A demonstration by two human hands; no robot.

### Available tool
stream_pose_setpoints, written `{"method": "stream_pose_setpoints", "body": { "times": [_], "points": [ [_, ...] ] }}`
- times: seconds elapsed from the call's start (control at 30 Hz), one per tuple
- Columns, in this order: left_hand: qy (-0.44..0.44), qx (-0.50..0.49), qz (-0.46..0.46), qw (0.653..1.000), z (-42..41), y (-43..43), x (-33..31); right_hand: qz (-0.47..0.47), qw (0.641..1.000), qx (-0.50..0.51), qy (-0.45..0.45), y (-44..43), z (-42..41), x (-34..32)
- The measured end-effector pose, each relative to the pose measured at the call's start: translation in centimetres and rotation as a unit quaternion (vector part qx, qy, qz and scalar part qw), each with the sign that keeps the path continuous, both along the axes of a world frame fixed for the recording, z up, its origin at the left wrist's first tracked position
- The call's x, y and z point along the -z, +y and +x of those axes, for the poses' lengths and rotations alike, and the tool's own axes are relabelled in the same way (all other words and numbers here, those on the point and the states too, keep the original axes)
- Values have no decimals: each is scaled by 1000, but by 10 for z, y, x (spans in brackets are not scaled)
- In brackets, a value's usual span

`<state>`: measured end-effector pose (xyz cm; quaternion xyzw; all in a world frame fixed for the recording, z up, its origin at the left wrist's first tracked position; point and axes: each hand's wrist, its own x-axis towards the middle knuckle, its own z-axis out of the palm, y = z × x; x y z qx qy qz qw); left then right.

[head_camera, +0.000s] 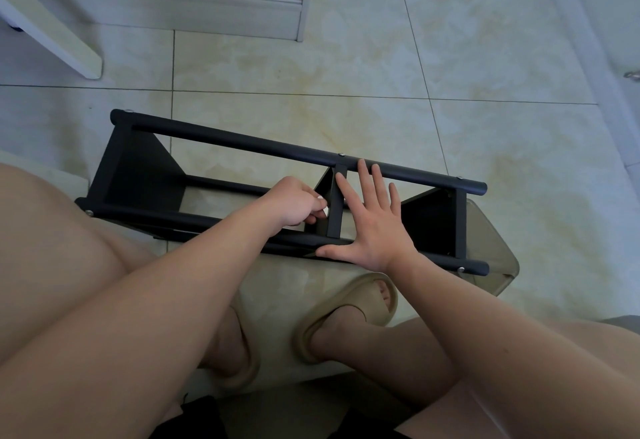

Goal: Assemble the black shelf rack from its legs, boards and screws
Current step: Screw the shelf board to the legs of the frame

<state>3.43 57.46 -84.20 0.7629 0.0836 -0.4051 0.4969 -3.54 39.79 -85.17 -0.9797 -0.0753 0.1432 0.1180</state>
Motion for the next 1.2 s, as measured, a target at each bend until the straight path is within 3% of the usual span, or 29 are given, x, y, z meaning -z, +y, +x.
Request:
{"method": "stream_pose_setpoints", "body": {
  "times": [0.37,1.2],
  "points": [
    [57,25,11,998,3,3,-3,4,1000,2,-6,0,0,1],
    [-1,249,97,964,7,18,3,6,1000,6,-11,0,-1,0]
  ]
}}
